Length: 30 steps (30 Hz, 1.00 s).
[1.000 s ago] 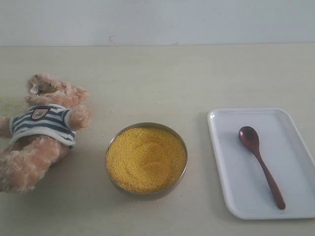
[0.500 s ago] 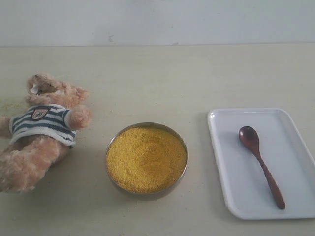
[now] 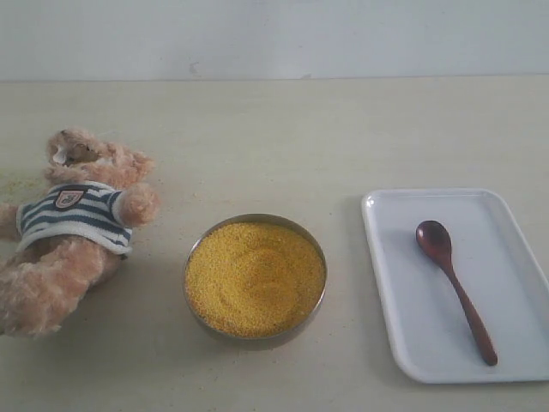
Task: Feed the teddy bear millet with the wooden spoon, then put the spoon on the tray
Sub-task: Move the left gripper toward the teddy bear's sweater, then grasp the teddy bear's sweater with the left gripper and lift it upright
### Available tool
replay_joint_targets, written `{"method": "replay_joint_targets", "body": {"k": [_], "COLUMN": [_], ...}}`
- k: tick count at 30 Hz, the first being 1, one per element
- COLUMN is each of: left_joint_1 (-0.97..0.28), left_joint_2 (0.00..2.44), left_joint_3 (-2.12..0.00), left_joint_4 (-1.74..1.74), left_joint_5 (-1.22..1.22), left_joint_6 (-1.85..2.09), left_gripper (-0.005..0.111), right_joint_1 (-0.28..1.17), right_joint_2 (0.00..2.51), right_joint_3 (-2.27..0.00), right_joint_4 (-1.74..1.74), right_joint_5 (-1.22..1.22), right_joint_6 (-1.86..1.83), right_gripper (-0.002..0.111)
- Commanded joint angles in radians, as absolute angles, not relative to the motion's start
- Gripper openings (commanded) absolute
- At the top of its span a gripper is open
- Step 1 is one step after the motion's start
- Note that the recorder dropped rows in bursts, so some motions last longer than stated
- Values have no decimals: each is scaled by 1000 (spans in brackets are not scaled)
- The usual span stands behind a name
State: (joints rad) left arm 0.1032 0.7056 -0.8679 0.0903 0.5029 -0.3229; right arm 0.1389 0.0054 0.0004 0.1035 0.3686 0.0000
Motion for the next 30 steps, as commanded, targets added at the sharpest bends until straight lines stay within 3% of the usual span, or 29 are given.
{"method": "replay_joint_targets", "body": {"k": [1, 4, 7, 13, 14, 30], "left_joint_1": [107, 107, 107, 107, 107, 23], "left_joint_2": [932, 1052, 1132, 1239, 1258, 1536], "left_joint_3": [-944, -923, -892, -888, -888, -885], "left_joint_4": [-36, -204, -272, -353, -378, -302], "left_joint_5": [908, 976, 970, 929, 924, 791], "left_joint_6": [-59, 69, 133, 158, 191, 126], "left_gripper": [4, 11, 30, 104, 109, 109], "right_joint_1": [137, 137, 137, 137, 137, 137], "right_joint_2": [0, 0, 0, 0, 0, 0], "right_joint_3": [0, 0, 0, 0, 0, 0], "right_joint_4": [94, 94, 94, 94, 94, 94], "right_joint_5": [368, 368, 368, 368, 368, 368], "right_joint_6": [0, 0, 0, 0, 0, 0], "right_gripper": [0, 0, 0, 0, 0, 0]}}
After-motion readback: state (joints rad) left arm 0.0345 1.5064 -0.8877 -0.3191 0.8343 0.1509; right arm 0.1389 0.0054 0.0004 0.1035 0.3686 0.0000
